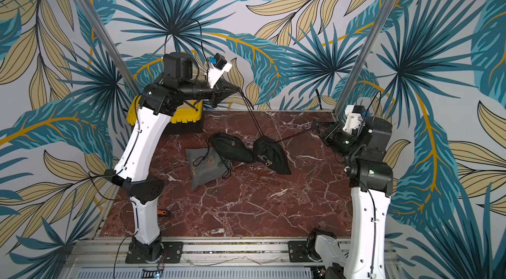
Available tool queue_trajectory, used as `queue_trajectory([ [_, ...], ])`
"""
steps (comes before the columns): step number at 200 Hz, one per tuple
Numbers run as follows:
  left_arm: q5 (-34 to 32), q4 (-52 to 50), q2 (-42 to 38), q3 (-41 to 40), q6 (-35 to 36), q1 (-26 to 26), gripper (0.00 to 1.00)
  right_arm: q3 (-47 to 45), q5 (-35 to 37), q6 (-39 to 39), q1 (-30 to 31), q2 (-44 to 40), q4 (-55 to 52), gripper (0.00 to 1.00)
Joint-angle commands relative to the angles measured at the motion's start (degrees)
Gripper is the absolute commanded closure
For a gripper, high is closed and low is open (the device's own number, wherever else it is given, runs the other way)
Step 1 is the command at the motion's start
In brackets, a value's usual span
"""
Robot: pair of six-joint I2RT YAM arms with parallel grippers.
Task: Pack away hair dryers
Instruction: Place the drawstrings on both sides at the center of the board.
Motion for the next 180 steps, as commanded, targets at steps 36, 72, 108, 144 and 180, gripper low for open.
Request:
queue_trajectory([
  [36, 2.47, 3.0, -7.94, -19.33, 1.76, 0.41, 1.0, -8.28, -1.74, -3.33, 5.48, -2.61, -0.2, 1.0],
  [72, 4.88, 2.96, -13.42, -30.73, 3.59, 0.41, 1.0, -11.84, 3.36, -5.46, 14.78, -2.81, -4.26, 1.0],
  [108, 2.76, 2.97, -19.89, -47.18, 10.8, 0.4, 1.0, -21.0, 8.83, -2.6, 22.95, -5.77, -2.6, 1.0],
  [144, 0.21, 2.88, -20.5, -56.89, 14.22, 0.53, 1.0, -27.68, 14.01, -0.93, 30.84, -2.63, -1.13, 1.0],
  [180, -1.4, 2.57, -15.08, -59.35, 14.27, 0.57, 0.85, -30.0, 19.24, 1.03, 35.75, 4.33, 3.79, 0.95],
])
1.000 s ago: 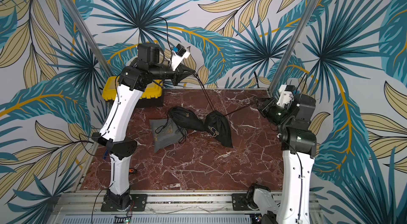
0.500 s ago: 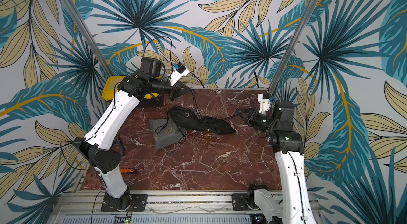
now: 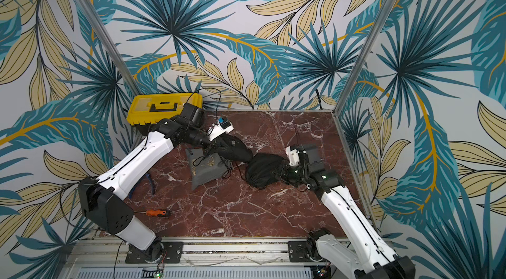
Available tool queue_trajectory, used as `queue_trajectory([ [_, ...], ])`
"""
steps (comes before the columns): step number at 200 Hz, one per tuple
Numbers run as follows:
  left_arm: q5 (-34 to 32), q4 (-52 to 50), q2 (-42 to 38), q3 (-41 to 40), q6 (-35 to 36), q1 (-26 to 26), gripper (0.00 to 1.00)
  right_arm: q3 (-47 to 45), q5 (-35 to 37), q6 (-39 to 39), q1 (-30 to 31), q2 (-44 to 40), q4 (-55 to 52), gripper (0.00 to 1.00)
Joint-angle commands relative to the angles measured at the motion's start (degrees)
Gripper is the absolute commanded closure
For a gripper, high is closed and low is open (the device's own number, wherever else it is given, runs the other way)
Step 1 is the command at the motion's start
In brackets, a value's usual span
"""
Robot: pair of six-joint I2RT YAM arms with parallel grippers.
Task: Pack away hair dryers
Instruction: Place the drawstrings on both sides at the center of the board, then reset both arms
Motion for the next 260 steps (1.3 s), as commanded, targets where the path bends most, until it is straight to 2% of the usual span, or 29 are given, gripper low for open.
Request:
queue_trajectory([
  [1, -1.83, 0.26, 3.49, -1.64, 1.6, 0.3, 0.83, -1.55, 5.53, 1.83, 2.04, 3.44, 4.24, 0.95],
  [18, -2.26, -2.16, 7.13, -0.87, 2.16, 0.19, 0.54, -1.68, 7.06, 2.09, 3.23, 6.44, 5.69, 0.89],
  [31, -2.02, -4.52, 9.29, 0.02, 2.32, 0.15, 0.21, -1.42, 8.39, 2.1, 3.58, 8.59, 5.91, 0.79],
  [37, -2.09, -5.17, 9.78, 0.18, 2.31, 0.19, 0.13, -1.42, 9.0, 2.01, 3.75, 9.27, 5.98, 0.77],
  [47, -2.34, -6.23, 9.97, 0.11, 2.54, 0.11, 0.0, -1.43, 9.66, 1.69, 3.86, 10.05, 6.08, 0.67],
  [67, -3.39, -9.95, 9.7, 1.38, 4.18, -0.21, 0.0, -0.61, 11.24, 0.21, 3.92, 11.23, 4.44, 0.48],
  [90, -4.42, -12.06, 6.5, 2.72, 4.46, -0.26, 0.0, 2.14, 13.18, -2.88, 3.87, 12.28, 0.6, 0.32],
  [120, -7.82, -12.4, 0.4, 5.44, 2.99, -0.15, 0.0, 6.2, 17.51, -6.34, 3.91, 11.0, -3.17, 0.23],
  [125, -8.45, -12.38, -0.53, 6.3, 2.21, -0.17, 0.01, 6.31, 18.88, -6.84, 3.89, 10.23, -2.51, 0.21],
  [138, -11.71, -12.38, -2.91, 9.16, -1.27, 0.17, 0.01, 6.14, 23.05, -9.03, 3.91, 7.77, -0.12, 0.06],
  [144, -13.17, -12.21, -3.85, 10.15, -3.07, 0.61, 0.01, 5.93, 25.52, -10.45, 3.91, 6.72, 1.06, 0.01],
  [160, -12.38, -8.15, -7.96, 8.87, -9.57, 4.7, 0.01, 4.56, 30.73, -15.28, 3.88, 3.96, 5.32, 0.01],
  [177, -11.42, 0.95, -14.33, 1.81, -16.83, 10.88, 0.01, 1.28, 35.24, -19.66, 3.79, 0.83, 11.87, 0.01],
  [211, -18.27, 26.23, -29.33, -21.79, -28.83, 21.97, 0.0, -6.76, 41.08, -29.58, 3.74, -4.95, 26.39, 0.01],
  [235, -21.32, 46.3, -37.73, -41.62, -31.24, 27.51, 0.0, -17.69, 49.77, -36.37, 3.28, -8.61, 40.71, 0.0],
  [260, -21.38, 57.95, -39.31, -55.8, -32.61, 30.71, 0.0, -28.58, 55.29, -41.66, 0.83, -8.29, 54.87, 0.01],
])
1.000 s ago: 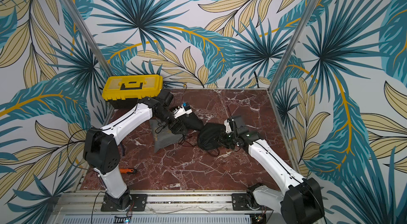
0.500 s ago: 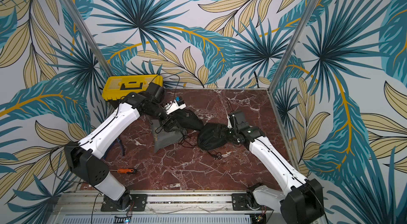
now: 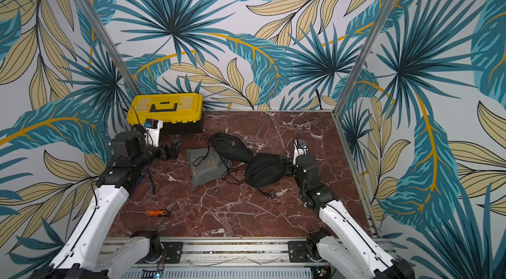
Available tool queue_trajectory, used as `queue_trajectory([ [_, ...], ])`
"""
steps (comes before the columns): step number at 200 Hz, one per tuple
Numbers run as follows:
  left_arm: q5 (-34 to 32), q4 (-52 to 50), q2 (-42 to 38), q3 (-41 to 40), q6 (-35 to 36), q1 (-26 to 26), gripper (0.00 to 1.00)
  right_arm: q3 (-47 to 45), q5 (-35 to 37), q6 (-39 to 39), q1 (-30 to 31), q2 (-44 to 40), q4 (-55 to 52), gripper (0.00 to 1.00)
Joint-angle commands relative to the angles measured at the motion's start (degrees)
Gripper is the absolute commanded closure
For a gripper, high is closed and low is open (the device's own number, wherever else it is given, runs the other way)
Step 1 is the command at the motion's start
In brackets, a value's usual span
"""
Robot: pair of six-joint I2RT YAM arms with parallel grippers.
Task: Pack away hair dryers
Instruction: Reset both arms
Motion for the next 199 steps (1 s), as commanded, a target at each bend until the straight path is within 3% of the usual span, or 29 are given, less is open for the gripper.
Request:
queue_trajectory([
  [1, -2.24, 20.16, -0.69, -11.7, -4.21, 2.59, 0.0, -8.65, 9.2, -9.08, -1.74, 0.16, 18.63, 0.0],
  [35, -6.12, 45.05, 7.48, -25.59, -0.26, 3.77, 0.01, -21.01, 9.2, -8.91, -7.37, 2.6, 37.6, 0.01],
  [77, -7.26, 65.73, 22.3, -28.69, -2.35, 4.75, 0.0, -22.89, 1.8, -4.91, -16.15, 6.59, 45.91, 0.0],
  [107, -6.9, 78.82, 32.16, -30.66, -3.36, 5.33, 0.0, -21.32, -2.9, -4.73, -19.57, 15.44, 54.31, 0.01],
  [135, -6.35, 77.76, 34.78, -27.83, -3.3, 5.36, 0.01, -18.78, -7.12, -4.69, -20.57, 26.46, 62.08, 0.0],
  [158, -6.65, 76.04, 34.35, -27.22, -3.44, 5.31, 0.01, -18.15, -8.51, -5.56, -20.91, 39.84, 76.61, 0.01],
  [182, -9.58, 70.07, 33.95, -24.43, -1.81, 3.28, 0.01, -11.54, -11.52, -4.54, -21.8, 32.92, 53.35, 0.0],
  [199, -11.55, 67.15, 33.41, -23.44, -1.0, 2.28, 0.01, -9.11, -13.56, -6.45, -21.74, 36.74, 54.81, 0.01],
])
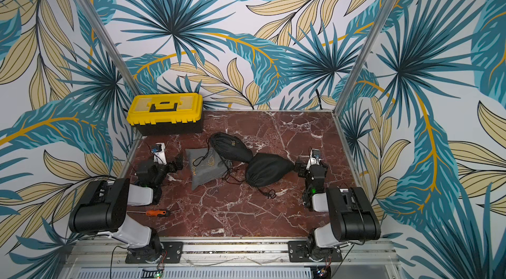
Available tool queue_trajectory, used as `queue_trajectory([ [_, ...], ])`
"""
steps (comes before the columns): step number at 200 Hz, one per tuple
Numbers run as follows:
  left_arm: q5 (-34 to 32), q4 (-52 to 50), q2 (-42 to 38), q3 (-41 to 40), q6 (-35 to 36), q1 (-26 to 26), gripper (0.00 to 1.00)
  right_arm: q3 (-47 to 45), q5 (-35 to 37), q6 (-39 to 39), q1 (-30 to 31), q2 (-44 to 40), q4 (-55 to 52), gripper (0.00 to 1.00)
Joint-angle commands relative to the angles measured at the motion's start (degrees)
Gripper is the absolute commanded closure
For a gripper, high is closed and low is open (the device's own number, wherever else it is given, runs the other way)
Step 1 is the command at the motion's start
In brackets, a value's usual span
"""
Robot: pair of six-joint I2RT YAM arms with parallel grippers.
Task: Pack away hair dryers
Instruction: Reset both arms
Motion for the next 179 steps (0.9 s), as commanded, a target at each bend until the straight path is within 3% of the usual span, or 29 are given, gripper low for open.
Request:
queue_trajectory([
  [1, -3.24, -3.96, -1.33, 3.0, 1.58, -1.37, 0.0, 4.3, -4.4, -0.99, -0.25, 1.59, -2.05, 0.01],
  [17, -3.3, -5.18, -1.78, 3.27, 1.6, -1.47, 0.01, 5.9, -2.54, -0.14, -0.28, 0.43, -7.38, 0.01],
  [179, -5.37, -6.38, -1.92, 3.75, 2.08, -2.55, 0.01, 5.21, -2.69, -0.53, -0.24, 1.05, -4.72, 0.01],
])
